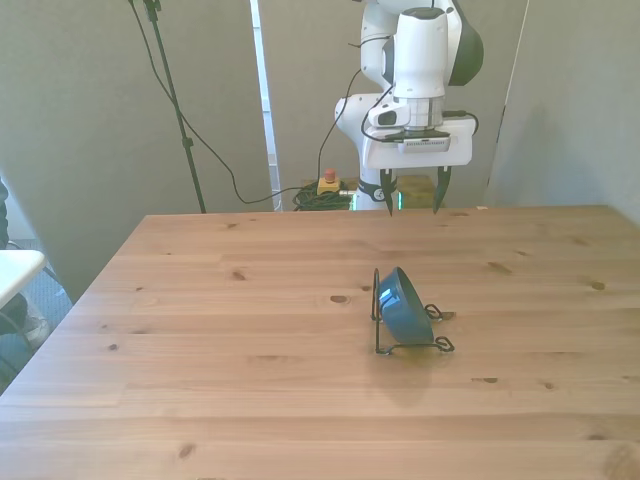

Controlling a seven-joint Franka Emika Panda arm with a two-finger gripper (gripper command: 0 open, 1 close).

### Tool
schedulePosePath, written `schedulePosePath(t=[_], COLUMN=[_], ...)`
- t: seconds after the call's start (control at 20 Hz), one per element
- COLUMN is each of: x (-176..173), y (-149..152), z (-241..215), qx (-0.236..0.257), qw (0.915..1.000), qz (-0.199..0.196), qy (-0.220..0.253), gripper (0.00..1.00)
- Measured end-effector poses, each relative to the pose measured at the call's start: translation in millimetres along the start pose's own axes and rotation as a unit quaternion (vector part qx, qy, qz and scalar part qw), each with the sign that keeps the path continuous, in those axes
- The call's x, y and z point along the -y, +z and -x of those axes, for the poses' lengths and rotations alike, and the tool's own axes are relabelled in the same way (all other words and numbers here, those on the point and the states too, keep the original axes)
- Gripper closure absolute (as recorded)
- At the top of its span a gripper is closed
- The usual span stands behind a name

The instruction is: Unload the bowl

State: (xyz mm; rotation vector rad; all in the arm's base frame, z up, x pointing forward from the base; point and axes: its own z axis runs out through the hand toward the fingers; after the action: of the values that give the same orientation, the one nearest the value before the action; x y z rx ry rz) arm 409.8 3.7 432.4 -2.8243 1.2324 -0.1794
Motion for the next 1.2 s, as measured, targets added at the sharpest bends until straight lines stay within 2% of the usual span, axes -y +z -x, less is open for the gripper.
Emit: schedulePosePath(t=[0.2, 0.4, 0.6, 0.8, 0.95, 1.2], x=[4, 41, 82, 111, 121, 133], y=[-1, -14, -28, -22, -8, 8], z=[-5, -23, -49, -82, -101, -116], qx=[-0.003, -0.052, -0.122, -0.17, -0.187, -0.202], qw=[0.9999, 0.9976, 0.9876, 0.975, 0.9681, 0.9622], qz=[-0.012, -0.017, -0.007, 0.012, 0.03, 0.04], qy=[0.006, 0.042, 0.098, 0.142, 0.164, 0.179], gripper=[0.0, 0.0, 0.0, 0.0, 0.0, 0.0])
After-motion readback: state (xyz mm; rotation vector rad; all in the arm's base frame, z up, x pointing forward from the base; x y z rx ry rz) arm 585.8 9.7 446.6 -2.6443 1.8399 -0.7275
